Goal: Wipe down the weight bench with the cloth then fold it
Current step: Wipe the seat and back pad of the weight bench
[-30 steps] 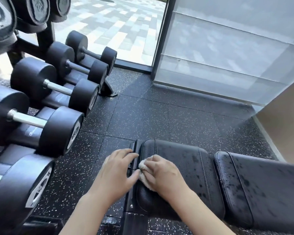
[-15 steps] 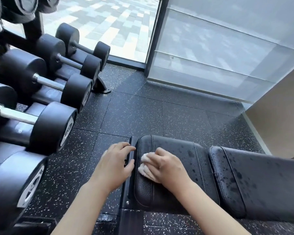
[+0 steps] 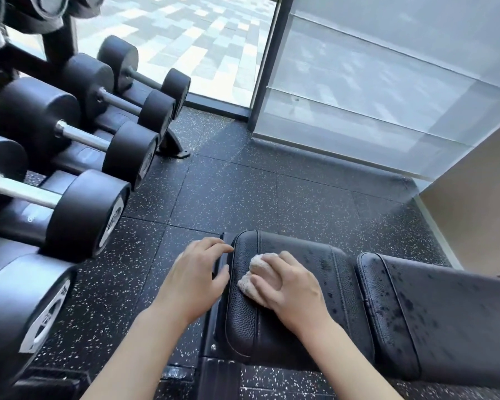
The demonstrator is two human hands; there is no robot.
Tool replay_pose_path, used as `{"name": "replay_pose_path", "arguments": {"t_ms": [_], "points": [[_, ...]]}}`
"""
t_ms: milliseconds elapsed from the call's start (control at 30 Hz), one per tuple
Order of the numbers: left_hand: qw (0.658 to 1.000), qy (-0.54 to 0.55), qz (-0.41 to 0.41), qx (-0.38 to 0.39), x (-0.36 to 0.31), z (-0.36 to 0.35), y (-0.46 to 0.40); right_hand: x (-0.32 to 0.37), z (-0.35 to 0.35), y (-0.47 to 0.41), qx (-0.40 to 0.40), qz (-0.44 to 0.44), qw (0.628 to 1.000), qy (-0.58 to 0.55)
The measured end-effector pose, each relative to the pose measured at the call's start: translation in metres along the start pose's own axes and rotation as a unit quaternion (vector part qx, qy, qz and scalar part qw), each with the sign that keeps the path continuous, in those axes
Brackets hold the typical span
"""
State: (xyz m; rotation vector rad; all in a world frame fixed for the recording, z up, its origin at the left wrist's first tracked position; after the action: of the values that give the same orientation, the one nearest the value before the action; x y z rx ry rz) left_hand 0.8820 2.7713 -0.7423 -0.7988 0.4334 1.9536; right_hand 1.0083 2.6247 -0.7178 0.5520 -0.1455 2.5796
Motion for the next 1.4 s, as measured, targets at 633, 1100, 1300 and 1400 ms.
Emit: {"name": "replay_pose_path", "arguments": {"t_ms": [633,1100,1300,1400], "points": [[0.998,0.024,-0.048,0.008,-0.023,-0.019,0.001,-0.014,0.017,-0.027,-0.036,-0.093,0.994,0.038],[0.997,0.031,-0.065,0.02,-0.023,-0.022,0.002,-0.013,0.003,0.058,-0.03,-0.036,0.998,-0.047],[0.997,0.037,-0.06,0.018,-0.021,-0.021,0.0,-0.011,0.014,0.065,-0.065,-0.065,0.994,-0.057],[0.997,0.038,-0.068,0.018,-0.025,-0.024,-0.001,-0.009,0.031,0.041,-0.099,-0.062,0.992,-0.049]]}}
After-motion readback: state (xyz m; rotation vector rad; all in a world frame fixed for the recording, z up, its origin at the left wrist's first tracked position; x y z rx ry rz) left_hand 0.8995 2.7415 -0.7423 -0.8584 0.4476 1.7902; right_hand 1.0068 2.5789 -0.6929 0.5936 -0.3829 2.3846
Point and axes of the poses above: each hand's wrist, its own y-axis away from the middle knuckle, its own z-axis out of the back of the hand, x = y × z, the point moved 8 cm from there along -y, towards the middle knuckle, and after that the axes turned 11 degrees about x, right-handed, at the moved point
